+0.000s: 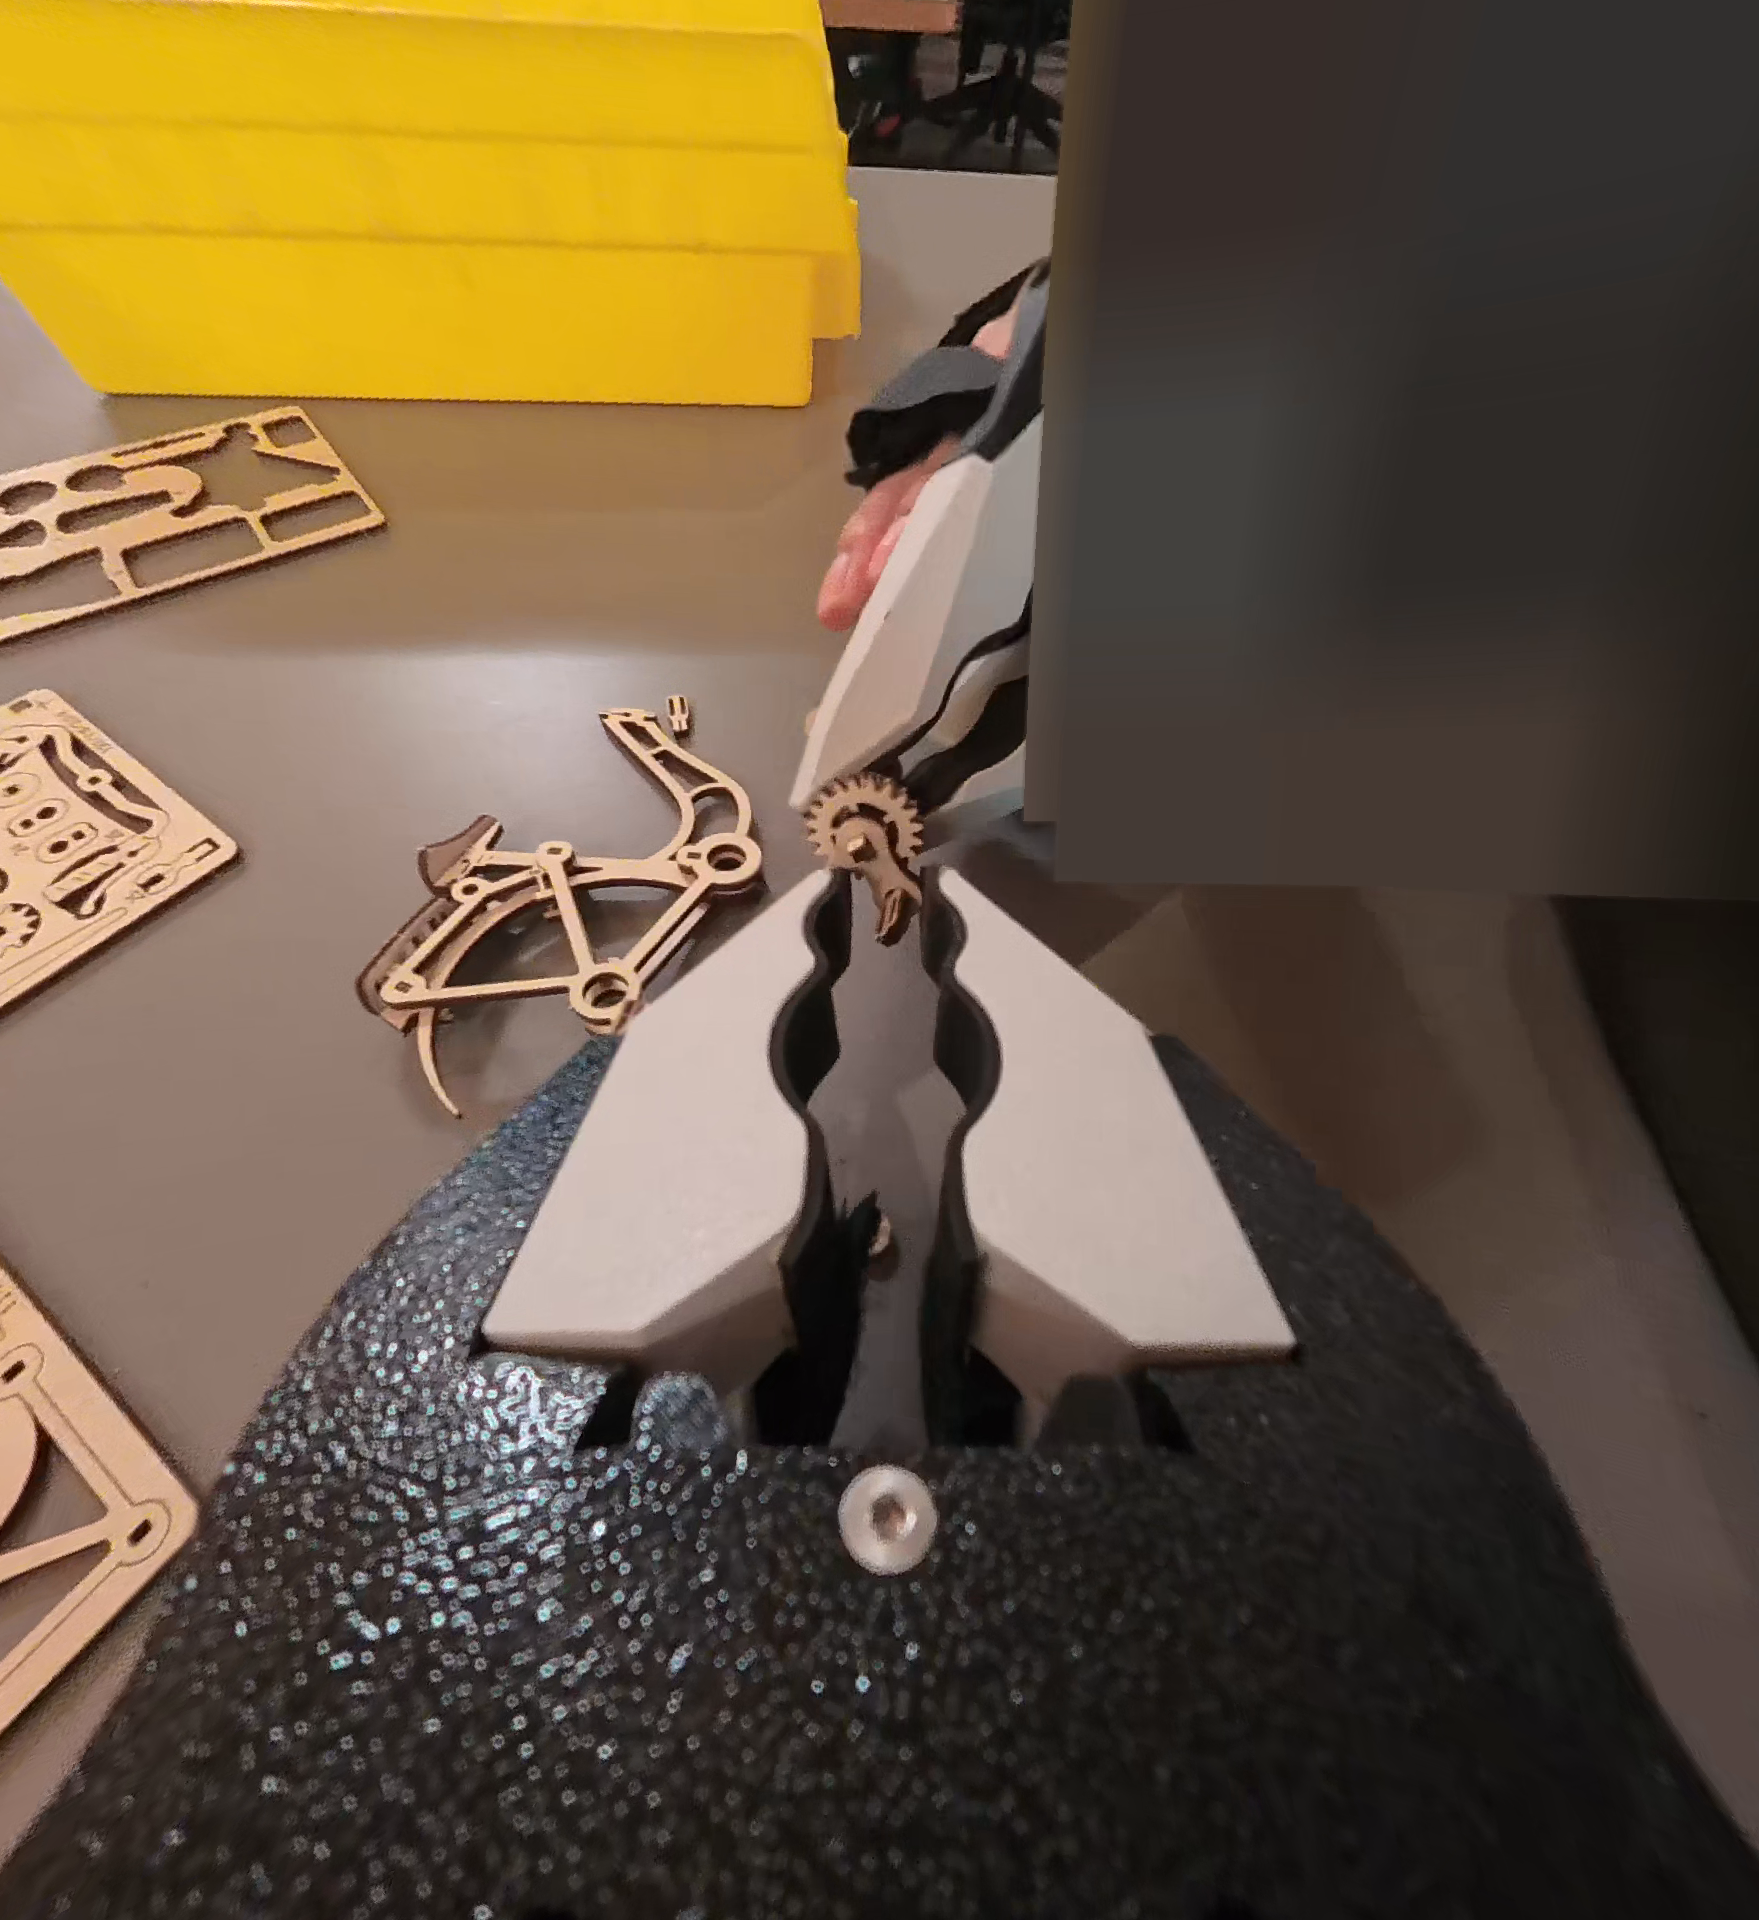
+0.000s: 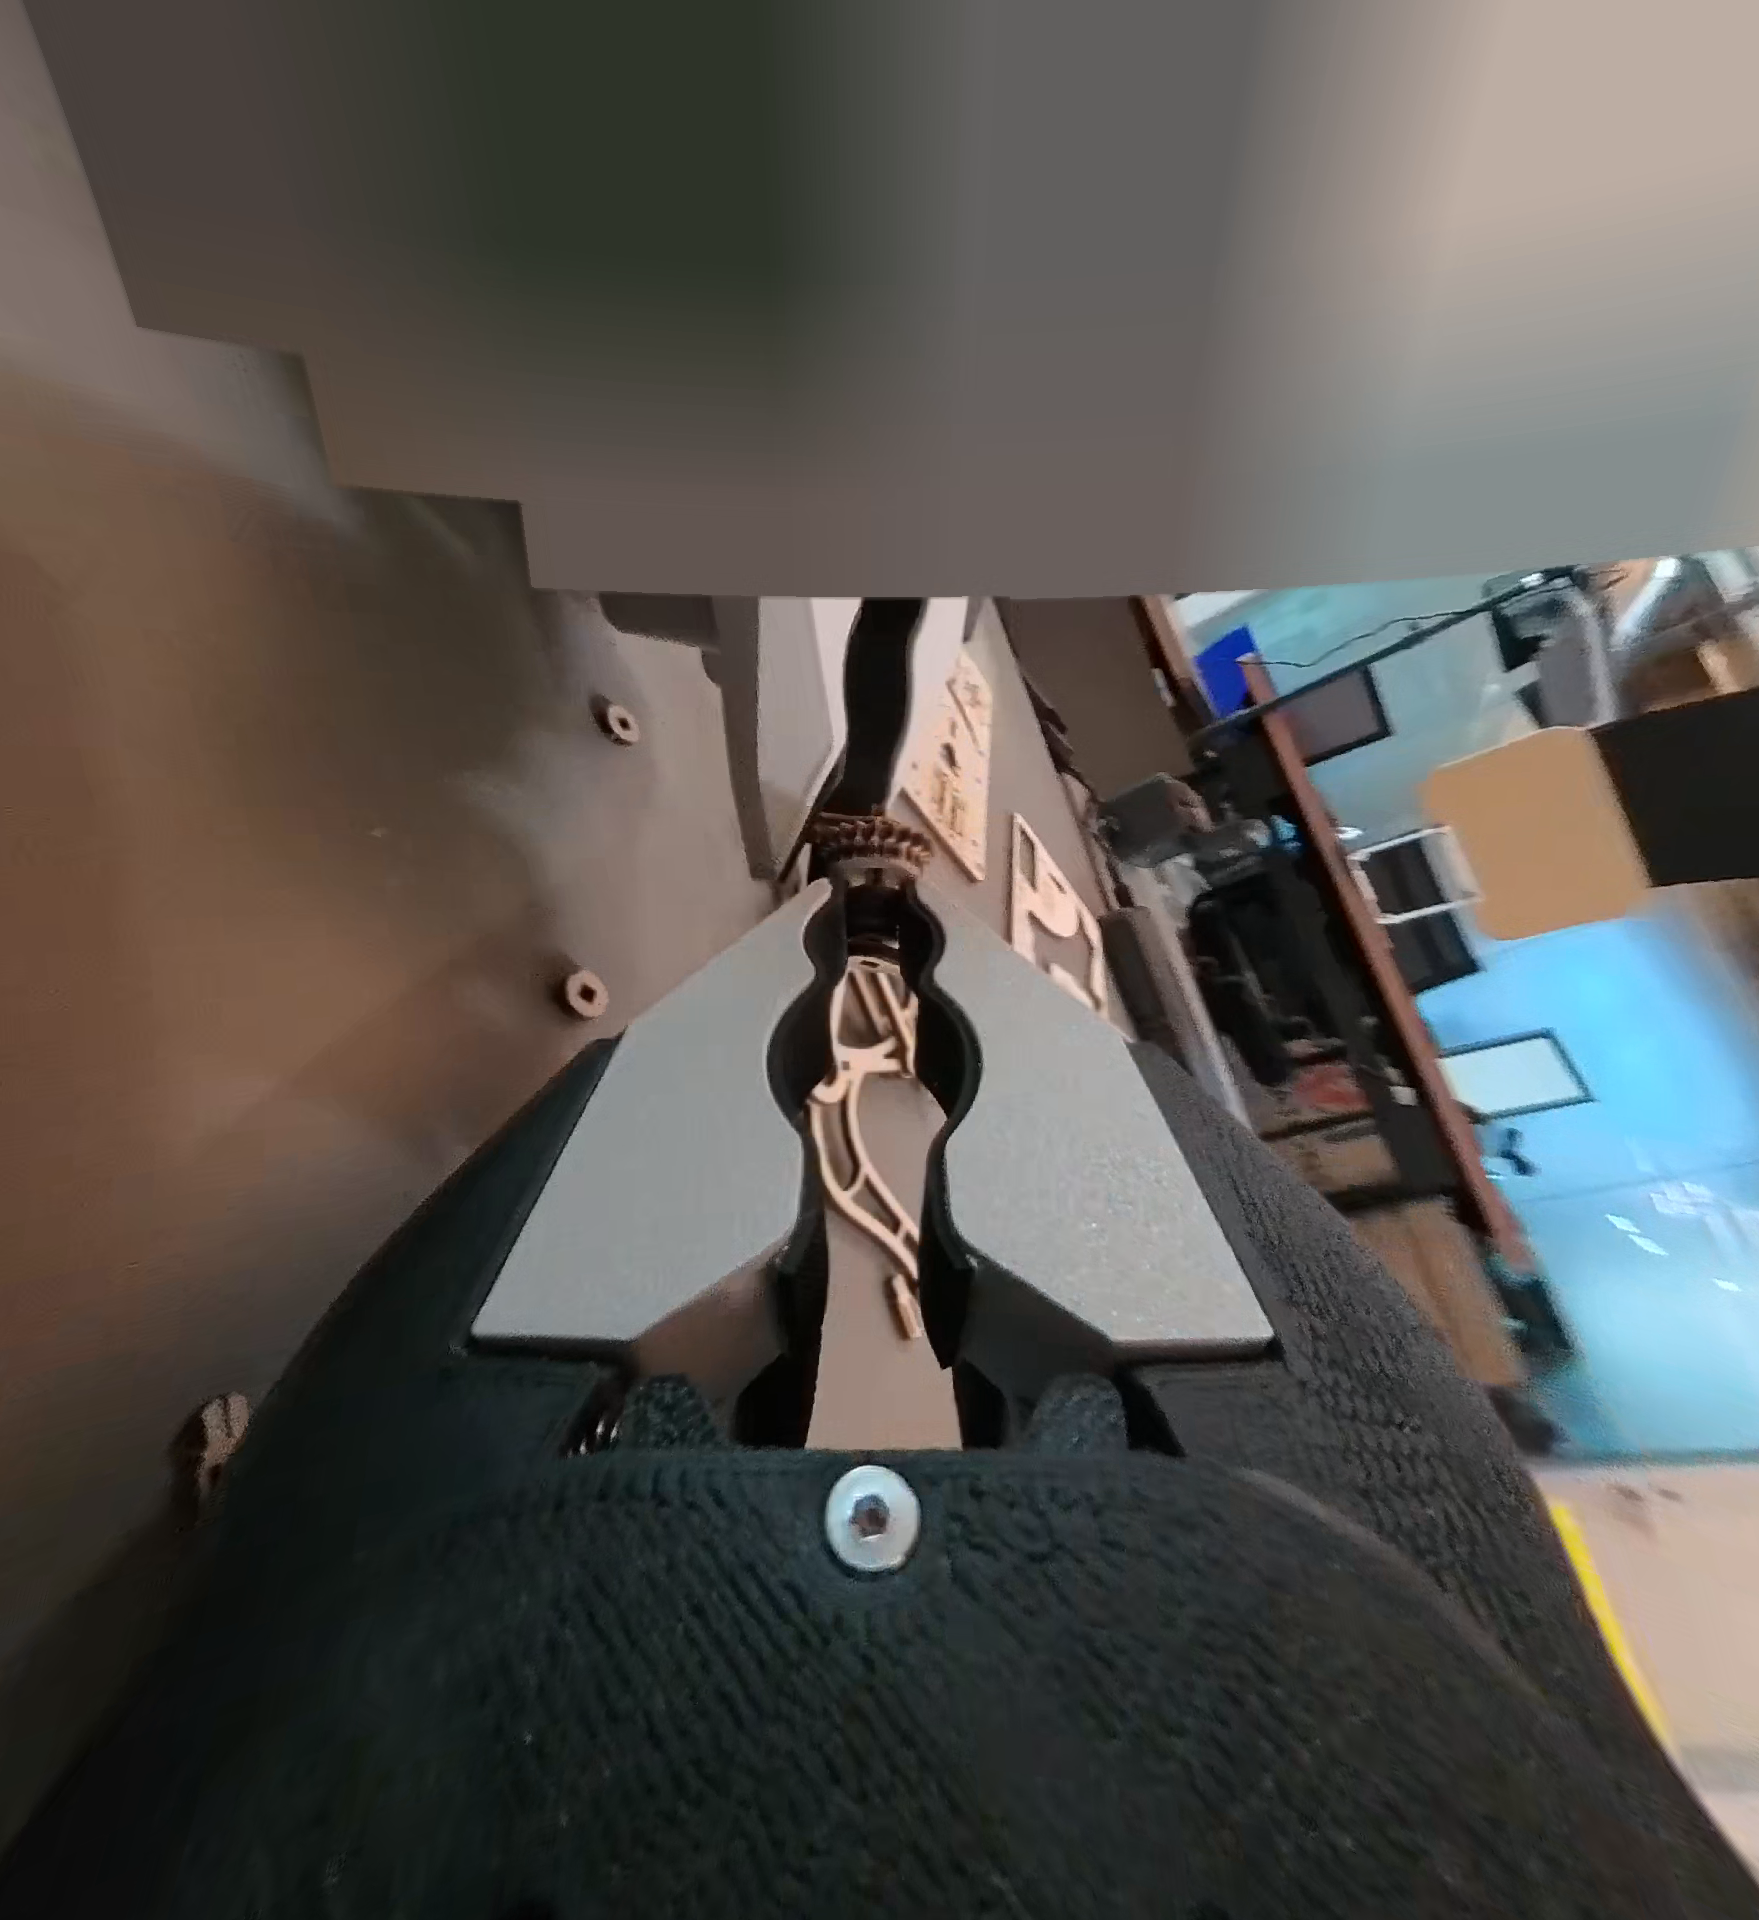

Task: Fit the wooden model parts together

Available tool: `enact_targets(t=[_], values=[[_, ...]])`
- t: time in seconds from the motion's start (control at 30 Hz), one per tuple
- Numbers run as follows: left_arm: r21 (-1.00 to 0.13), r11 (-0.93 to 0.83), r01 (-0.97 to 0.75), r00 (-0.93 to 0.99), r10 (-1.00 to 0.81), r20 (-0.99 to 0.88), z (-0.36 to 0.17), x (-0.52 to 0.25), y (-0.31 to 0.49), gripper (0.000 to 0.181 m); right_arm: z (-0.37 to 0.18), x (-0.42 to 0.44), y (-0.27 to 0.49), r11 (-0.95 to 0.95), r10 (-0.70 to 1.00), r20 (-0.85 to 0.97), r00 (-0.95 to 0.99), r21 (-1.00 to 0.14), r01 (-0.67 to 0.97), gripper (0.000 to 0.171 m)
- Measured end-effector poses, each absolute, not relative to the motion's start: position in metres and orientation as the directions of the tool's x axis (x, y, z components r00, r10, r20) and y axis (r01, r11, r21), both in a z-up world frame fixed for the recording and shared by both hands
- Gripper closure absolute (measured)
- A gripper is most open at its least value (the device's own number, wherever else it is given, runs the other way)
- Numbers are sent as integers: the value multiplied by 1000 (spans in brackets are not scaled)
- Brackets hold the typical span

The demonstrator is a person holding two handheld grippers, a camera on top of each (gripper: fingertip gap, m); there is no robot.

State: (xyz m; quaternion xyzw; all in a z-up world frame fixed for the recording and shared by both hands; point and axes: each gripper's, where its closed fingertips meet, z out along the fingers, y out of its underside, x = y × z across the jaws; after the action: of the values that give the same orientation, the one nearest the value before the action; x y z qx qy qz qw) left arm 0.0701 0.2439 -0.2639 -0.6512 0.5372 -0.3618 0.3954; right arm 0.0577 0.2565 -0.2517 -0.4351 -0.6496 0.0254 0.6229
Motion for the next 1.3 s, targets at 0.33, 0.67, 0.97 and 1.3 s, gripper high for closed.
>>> enact_targets(t=[0.33,0.67,0.97,1.3], values=[[-738,306,-602,53,-906,-419,-285,69,245,175,-270,52,238,465,829,557,48,-735,494,152],[-642,395,-657,34,-836,-548,-291,68,246,175,-277,52,237,334,892,445,72,-760,558,153],[-673,392,-627,34,-850,-526,-291,69,240,176,-279,55,232,377,874,484,41,-728,572,153],[-475,631,-614,-38,-625,-780,-280,65,248,175,-274,58,232,328,911,410,45,-786,524,143]])
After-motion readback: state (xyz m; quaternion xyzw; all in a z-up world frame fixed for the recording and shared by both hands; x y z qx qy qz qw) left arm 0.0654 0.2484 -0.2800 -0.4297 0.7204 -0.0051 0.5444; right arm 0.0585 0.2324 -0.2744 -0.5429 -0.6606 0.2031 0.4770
